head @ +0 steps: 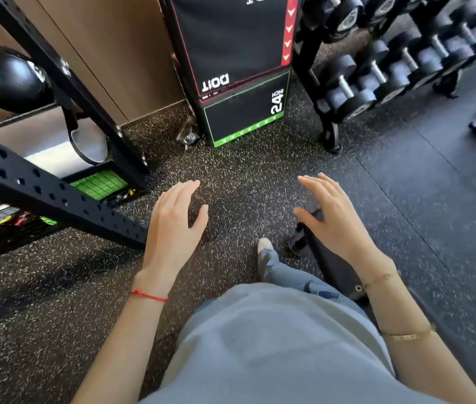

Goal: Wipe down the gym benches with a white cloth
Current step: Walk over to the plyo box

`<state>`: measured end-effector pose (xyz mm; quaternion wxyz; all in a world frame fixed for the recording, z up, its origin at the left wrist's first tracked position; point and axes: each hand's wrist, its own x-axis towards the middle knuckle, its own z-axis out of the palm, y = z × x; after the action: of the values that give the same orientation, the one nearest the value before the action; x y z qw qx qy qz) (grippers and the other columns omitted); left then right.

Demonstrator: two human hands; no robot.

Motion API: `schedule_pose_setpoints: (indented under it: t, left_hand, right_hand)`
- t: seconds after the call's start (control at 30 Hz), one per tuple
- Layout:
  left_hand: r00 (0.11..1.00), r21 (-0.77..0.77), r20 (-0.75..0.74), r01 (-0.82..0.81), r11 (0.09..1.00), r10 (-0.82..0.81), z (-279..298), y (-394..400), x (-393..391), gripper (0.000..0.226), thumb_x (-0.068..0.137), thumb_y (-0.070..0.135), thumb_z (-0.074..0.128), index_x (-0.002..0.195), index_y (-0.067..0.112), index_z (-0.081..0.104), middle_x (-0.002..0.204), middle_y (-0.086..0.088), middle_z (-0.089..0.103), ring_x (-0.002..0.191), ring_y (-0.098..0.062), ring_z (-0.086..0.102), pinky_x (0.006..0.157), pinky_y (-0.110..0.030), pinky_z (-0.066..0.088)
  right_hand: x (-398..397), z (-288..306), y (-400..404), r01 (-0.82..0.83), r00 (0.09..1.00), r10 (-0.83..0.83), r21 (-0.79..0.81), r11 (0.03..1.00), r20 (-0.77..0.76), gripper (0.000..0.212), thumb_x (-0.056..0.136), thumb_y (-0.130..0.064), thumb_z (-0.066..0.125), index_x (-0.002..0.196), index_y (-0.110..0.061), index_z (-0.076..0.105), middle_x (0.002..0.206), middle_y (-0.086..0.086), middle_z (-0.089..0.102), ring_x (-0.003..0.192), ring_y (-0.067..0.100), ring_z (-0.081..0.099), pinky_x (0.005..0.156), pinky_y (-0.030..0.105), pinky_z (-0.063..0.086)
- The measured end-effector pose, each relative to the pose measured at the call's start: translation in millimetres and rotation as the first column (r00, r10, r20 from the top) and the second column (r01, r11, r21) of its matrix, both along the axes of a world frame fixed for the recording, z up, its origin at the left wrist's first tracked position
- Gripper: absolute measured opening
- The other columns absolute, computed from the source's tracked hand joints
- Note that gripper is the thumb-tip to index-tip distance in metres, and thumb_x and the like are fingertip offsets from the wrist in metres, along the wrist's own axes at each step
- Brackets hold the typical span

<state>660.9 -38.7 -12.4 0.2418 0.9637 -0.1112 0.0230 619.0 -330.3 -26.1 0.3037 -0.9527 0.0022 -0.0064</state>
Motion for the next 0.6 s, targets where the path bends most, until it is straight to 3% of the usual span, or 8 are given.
schedule_pose_setpoints:
  t: [0.33,0.6]
  left_hand:
    - [0.987,-0.019,0.050,-0.151,0.988,0.151,20,-38,188,0.044,0.097,0.031,0.052,0.140,0.019,0.048,0.142,0.000,0.052,0.136,-0.016,0.042,0.117,-0.043,0.034]
    - [0.979,-0.013,0.033,-0.200,0.980,0.200,2,-40,335,0.045,0.097,0.030,0.054,0.140,0.017,0.049,0.142,-0.001,0.053,0.136,-0.017,0.043,0.117,-0.042,0.035]
  right_hand:
    - [238,31,-49,-0.132,0.991,0.132,-0.012,0.991,0.023,0.059,0.096,-0.028,0.062,0.149,-0.012,0.041,0.152,0.003,0.044,0.149,0.023,0.024,0.121,0.051,0.023]
    - [396,6,-44,-0.173,0.985,0.173,-0.004,0.985,0.005,0.057,0.095,-0.024,0.065,0.146,-0.010,0.044,0.149,0.005,0.048,0.147,0.025,0.029,0.120,0.050,0.025]
